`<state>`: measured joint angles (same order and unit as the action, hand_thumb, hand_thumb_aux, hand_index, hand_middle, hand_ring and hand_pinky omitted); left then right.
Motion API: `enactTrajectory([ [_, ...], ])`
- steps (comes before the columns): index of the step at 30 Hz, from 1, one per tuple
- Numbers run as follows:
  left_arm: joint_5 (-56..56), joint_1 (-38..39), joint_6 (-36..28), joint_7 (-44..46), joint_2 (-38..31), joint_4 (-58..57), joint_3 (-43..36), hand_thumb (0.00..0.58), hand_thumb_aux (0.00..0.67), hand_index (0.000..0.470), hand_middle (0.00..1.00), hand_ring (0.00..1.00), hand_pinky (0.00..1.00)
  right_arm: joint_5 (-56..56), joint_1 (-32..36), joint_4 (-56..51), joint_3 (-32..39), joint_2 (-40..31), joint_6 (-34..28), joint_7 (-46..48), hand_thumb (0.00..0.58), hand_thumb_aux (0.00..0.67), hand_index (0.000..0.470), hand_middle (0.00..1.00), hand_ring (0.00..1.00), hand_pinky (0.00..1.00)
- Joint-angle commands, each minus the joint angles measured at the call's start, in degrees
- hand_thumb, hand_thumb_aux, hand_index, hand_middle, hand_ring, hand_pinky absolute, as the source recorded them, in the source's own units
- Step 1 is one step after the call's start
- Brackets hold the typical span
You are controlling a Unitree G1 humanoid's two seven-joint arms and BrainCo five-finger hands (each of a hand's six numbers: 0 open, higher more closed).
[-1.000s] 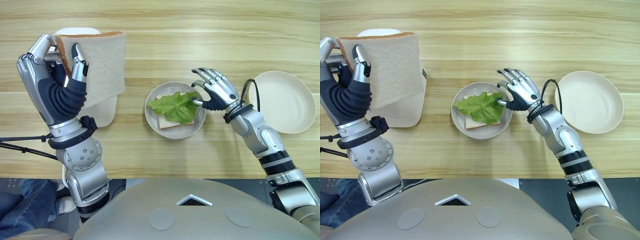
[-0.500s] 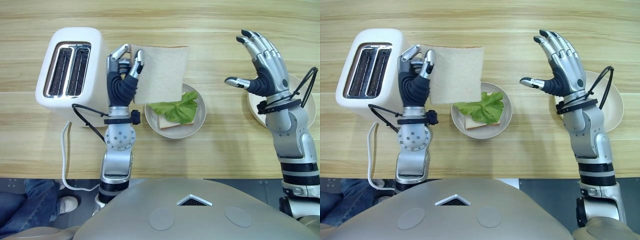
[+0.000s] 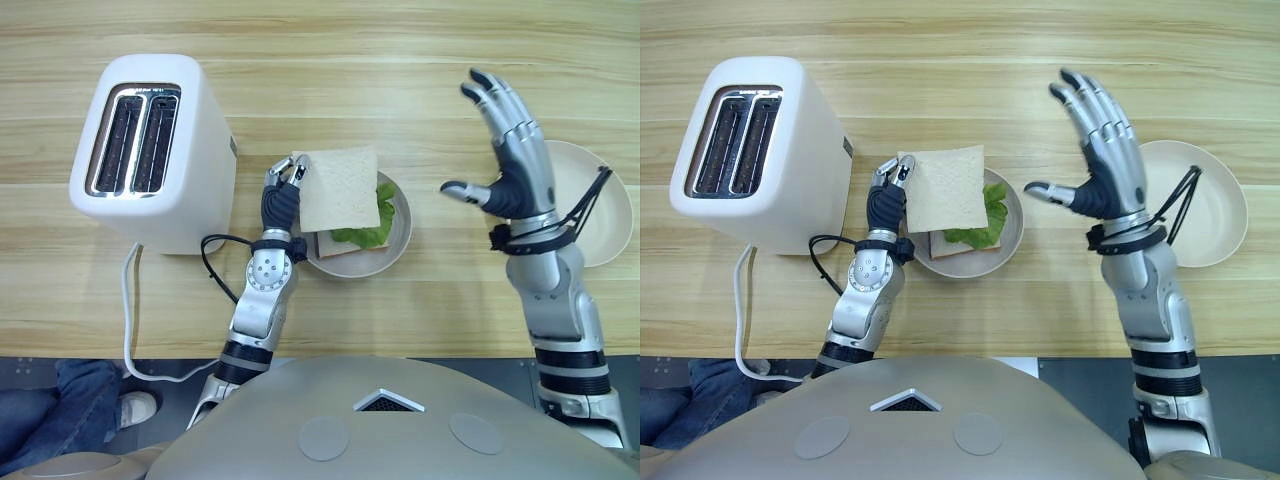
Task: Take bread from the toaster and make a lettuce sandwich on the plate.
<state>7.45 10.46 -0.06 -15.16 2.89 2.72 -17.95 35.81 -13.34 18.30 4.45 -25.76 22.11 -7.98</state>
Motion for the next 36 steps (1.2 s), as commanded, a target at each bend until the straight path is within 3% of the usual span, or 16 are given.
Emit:
enactTrajectory([
  [1, 3.7, -0.3, 0.5, -3.3, 16.1, -3.2, -4.0, 0.580, 0.670, 0.470, 1.00, 1.00, 1.00, 6.3, -5.4, 0.4, 8.6, 1.5, 4.6, 0.1, 0.000, 0.000, 0.000, 0.00, 0.00, 0.00],
  [6, 0.5, -2.5, 1.6, -6.3, 14.0, 0.0, -7.7, 0.580, 0.670, 0.470, 1.00, 1.00, 1.00, 11.0, -5.9, -1.4, 12.9, 0.5, 6.1, 1.6, 0.000, 0.000, 0.000, 0.00, 0.00, 0.00],
  [12, -9.7, -5.0, 1.3, -11.4, 8.1, 12.2, -10.6, 0.580, 0.670, 0.470, 1.00, 1.00, 1.00, 10.6, -5.6, -1.9, 12.2, 0.4, 5.4, 1.2, 0.000, 0.000, 0.000, 0.00, 0.00, 0.00],
  [17, -12.9, -5.7, -2.1, -12.1, 7.8, 16.6, -11.8, 0.580, 0.670, 0.470, 1.00, 1.00, 1.00, 10.8, -6.3, -0.1, 10.2, 0.5, 5.3, -0.8, 0.000, 0.000, 0.000, 0.00, 0.00, 0.00],
  [27, -17.0, -4.8, -3.6, -12.0, 7.3, 7.5, -16.0, 0.580, 0.670, 0.470, 1.00, 1.00, 1.00, 12.7, -7.5, 3.7, 4.5, 1.5, 4.6, -5.2, 0.000, 0.000, 0.000, 0.00, 0.00, 0.00],
  [36, -16.9, -4.2, -3.6, -12.0, 6.0, 2.9, -14.6, 0.580, 0.670, 0.470, 1.00, 1.00, 1.00, 13.8, -7.1, 1.2, 5.2, 1.2, 3.3, -3.6, 0.000, 0.000, 0.000, 0.00, 0.00, 0.00],
])
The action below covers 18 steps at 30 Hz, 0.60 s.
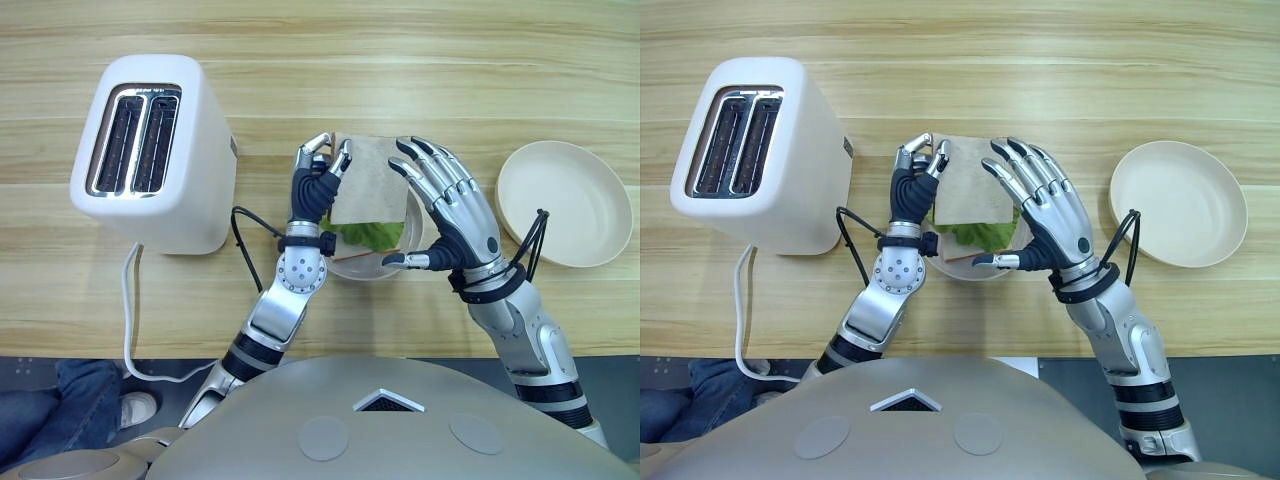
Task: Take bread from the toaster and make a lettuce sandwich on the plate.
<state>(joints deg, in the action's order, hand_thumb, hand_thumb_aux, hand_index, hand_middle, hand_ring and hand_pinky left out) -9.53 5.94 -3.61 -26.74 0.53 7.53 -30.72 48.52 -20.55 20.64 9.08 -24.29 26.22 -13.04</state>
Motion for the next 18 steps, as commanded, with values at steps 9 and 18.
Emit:
enactTrajectory([
  [9, 1.1, 2.2, 0.7, -1.1, 9.8, -5.7, -2.2, 0.580, 0.670, 0.470, 1.00, 1.00, 1.00, 3.4, 1.1, -6.0, 5.1, -1.1, -3.6, 7.5, 0.000, 0.000, 0.000, 0.00, 0.00, 0.00],
  [18, 2.2, 4.7, -1.6, -0.7, 10.1, -6.0, -3.2, 0.580, 0.670, 0.470, 1.00, 1.00, 1.00, 6.2, 1.8, -8.5, 8.8, -2.8, -7.2, 14.0, 0.000, 0.000, 0.000, 0.00, 0.00, 0.00],
])
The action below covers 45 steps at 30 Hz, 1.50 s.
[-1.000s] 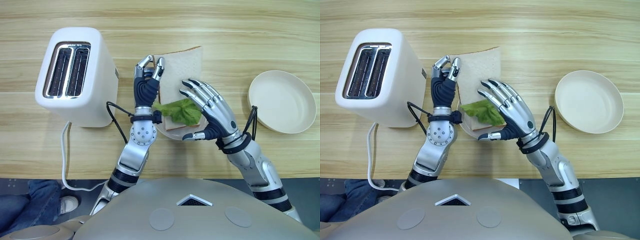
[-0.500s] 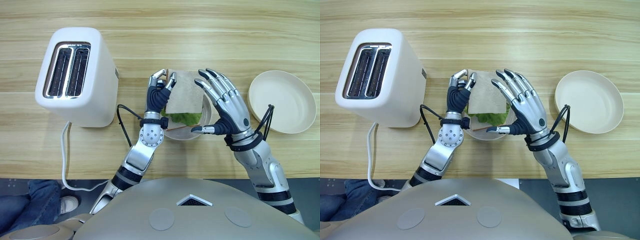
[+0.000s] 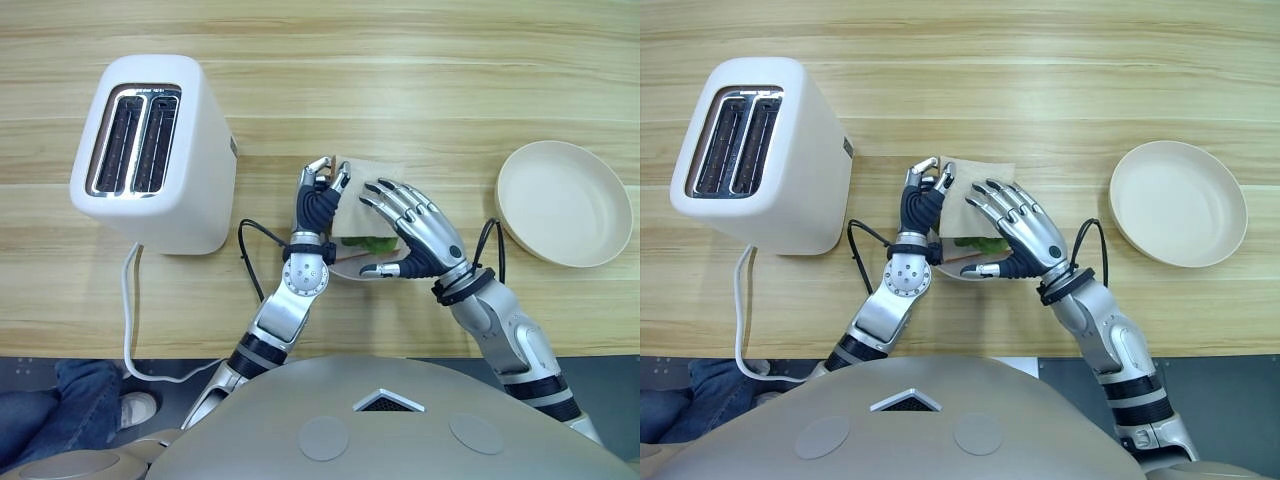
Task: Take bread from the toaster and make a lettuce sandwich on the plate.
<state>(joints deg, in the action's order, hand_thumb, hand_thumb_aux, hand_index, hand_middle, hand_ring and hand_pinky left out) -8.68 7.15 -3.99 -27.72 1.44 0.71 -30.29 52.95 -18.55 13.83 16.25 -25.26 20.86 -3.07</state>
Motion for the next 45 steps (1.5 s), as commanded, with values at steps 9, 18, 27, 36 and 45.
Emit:
enactTrajectory([
  [9, -4.7, 1.1, -3.2, -0.3, 3.9, 7.4, -0.3, 0.580, 0.670, 0.470, 1.00, 1.00, 1.00, 3.9, 1.2, -4.3, 6.7, -8.3, -3.7, 14.9, 0.000, 0.000, 0.000, 0.00, 0.00, 0.00],
  [18, -22.3, -5.7, -7.8, 0.4, -4.1, 22.7, 10.8, 0.000, 0.000, 0.000, 0.92, 0.92, 0.92, 4.4, 2.0, -3.1, 9.1, -11.6, -5.0, 19.1, 0.000, 0.000, 0.000, 0.00, 0.00, 0.00],
  [27, -30.5, -6.5, -7.3, 3.4, -3.4, 30.0, 13.9, 0.000, 0.000, 0.000, 0.70, 0.70, 0.70, 2.7, 2.3, -3.0, 9.7, -11.8, -6.1, 18.8, 0.000, 0.000, 0.000, 0.00, 0.00, 0.00],
  [36, -15.7, 5.4, 5.8, 11.6, -4.7, 25.2, 11.0, 0.578, 0.636, 0.446, 1.00, 1.00, 1.00, -25.5, 6.2, 9.9, -3.5, -3.4, -9.7, 17.4, 0.000, 0.000, 0.000, 0.00, 0.00, 0.00],
  [45, 2.3, 17.1, 9.8, 34.3, -17.6, 39.2, 8.8, 0.580, 0.670, 0.470, 1.00, 1.00, 1.00, -61.2, 3.8, 14.5, -15.1, -10.1, -15.2, 40.0, 0.580, 0.670, 0.470, 0.34, 0.34, 0.34],
])
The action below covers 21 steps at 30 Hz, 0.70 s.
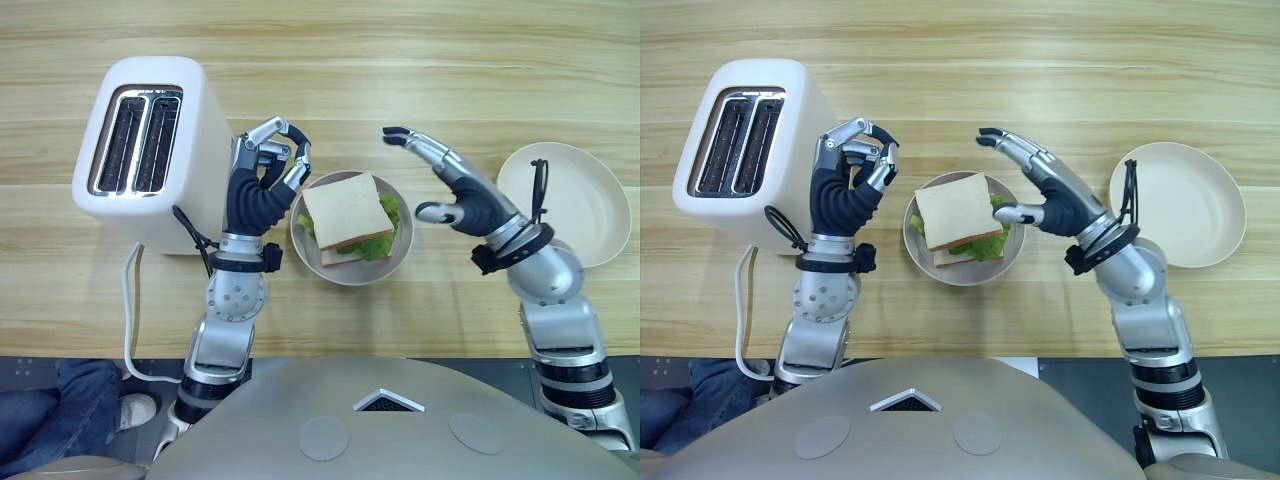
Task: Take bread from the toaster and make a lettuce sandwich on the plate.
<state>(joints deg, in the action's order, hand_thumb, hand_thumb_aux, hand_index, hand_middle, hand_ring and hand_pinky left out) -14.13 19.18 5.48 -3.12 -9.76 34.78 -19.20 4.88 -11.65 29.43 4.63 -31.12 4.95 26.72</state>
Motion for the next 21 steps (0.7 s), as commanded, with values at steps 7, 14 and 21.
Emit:
enactTrajectory([
  [7, 11.0, 15.2, -0.6, 26.9, -21.1, 3.4, -9.0, 0.580, 0.670, 0.470, 1.00, 1.00, 1.00, -16.1, -12.1, -4.8, -1.9, -14.0, 6.0, 26.8, 0.580, 0.670, 0.470, 1.00, 1.00, 1.00],
  [14, -1.9, 9.8, -4.5, 24.9, -19.4, -10.1, -10.7, 0.580, 0.670, 0.470, 1.00, 1.00, 1.00, 2.7, -10.0, -10.0, 6.7, -13.7, 11.8, 23.8, 0.580, 0.670, 0.470, 1.00, 1.00, 1.00],
  [21, -8.8, 5.1, -8.0, 23.2, -16.4, -18.0, -12.0, 0.580, 0.670, 0.470, 1.00, 1.00, 1.00, 15.6, -4.7, -16.2, 14.4, -10.9, 14.4, 19.1, 0.580, 0.670, 0.470, 0.98, 0.98, 0.98],
])
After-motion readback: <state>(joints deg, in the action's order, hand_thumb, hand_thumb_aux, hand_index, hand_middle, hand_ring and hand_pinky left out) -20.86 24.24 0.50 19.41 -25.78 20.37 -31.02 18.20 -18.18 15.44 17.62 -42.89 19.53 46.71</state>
